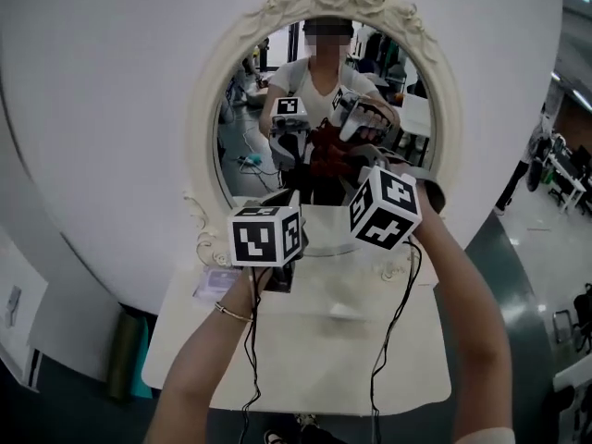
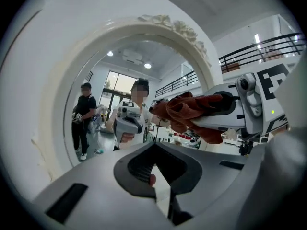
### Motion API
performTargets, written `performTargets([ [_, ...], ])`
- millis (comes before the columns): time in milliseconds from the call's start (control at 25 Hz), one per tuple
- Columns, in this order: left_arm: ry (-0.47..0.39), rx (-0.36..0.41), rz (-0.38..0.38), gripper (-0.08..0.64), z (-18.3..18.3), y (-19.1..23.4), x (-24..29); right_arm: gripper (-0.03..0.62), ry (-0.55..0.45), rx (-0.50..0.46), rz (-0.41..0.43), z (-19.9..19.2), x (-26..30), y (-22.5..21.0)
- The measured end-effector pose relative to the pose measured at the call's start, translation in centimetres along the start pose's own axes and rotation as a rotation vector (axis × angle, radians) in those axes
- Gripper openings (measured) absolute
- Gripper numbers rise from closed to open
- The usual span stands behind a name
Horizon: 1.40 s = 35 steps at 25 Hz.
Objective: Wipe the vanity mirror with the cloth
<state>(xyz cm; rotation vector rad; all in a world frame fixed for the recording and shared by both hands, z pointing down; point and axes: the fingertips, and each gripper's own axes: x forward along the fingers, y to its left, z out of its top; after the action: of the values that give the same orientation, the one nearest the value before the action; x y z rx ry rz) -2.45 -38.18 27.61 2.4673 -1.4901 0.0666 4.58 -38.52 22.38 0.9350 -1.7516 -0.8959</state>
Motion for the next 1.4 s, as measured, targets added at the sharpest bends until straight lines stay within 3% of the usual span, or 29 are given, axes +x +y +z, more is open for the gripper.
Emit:
performTargets([
  [280,-0.138,0.074,-0.061,0.003,10.9,-4.8,0.6,0.063,0.019,-0.056,-0.179,0.5,-5.1,-10.4],
  [560,-0.199,0.141,-0.048,0.003,15.9,-6.8,1.8,0.063,-0.002,-0.084,-0.224,0.4,-6.5,-14.7],
  [960,-0.144,0.132,-0.054,0.003,12.2,-7.3,4.6,0.063,-0.036,-0.114,-0.168,-0.6,-5.2,-12.0],
  [1400,-0.048,0.116,-0.075,0.003,4.5,-7.9,4.0,0.062,-0.032,-0.010,-0.080,-4.2,-3.0,-5.4],
])
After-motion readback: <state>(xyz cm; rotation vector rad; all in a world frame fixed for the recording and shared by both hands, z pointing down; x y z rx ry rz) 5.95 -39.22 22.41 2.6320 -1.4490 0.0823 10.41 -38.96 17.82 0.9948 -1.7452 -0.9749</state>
